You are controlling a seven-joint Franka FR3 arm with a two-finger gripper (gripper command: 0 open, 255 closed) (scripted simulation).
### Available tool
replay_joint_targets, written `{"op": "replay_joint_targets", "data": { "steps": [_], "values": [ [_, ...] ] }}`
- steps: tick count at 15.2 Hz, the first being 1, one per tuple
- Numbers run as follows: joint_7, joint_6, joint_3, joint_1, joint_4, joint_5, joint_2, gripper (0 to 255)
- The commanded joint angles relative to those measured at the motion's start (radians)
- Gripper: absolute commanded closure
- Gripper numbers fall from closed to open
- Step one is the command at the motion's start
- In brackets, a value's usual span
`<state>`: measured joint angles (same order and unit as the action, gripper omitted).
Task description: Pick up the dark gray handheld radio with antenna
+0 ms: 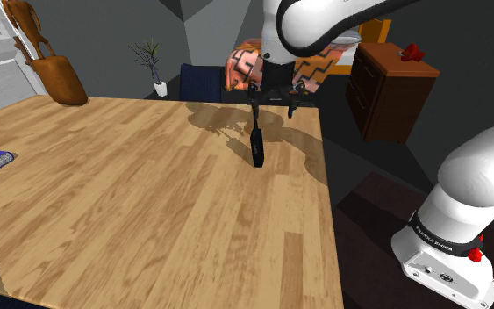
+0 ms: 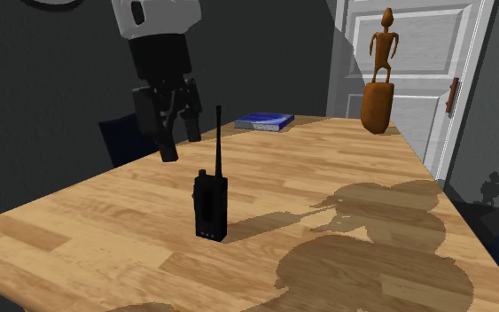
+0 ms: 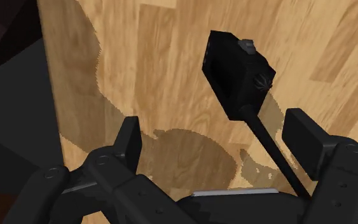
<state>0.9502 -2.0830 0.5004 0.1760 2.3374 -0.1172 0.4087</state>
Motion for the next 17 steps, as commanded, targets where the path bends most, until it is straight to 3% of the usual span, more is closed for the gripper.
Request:
{"op": "replay_joint_targets", "data": {
  "steps": [1,4,13,14,17],
  "values": [
    [0.14,-0.036,0.064,0.039,-0.046,0.048,-0.078,0],
    [0.32,-0.07,0.138,0.089,-0.115,0.143,-0.195,0],
    [0.358,-0.171,0.155,0.095,-0.051,0.181,-0.243,0],
    [0.358,-0.172,0.154,0.095,-0.053,0.182,-0.244,255],
    [0.359,-0.174,0.155,0.096,-0.052,0.184,-0.246,255]
  ]
}}
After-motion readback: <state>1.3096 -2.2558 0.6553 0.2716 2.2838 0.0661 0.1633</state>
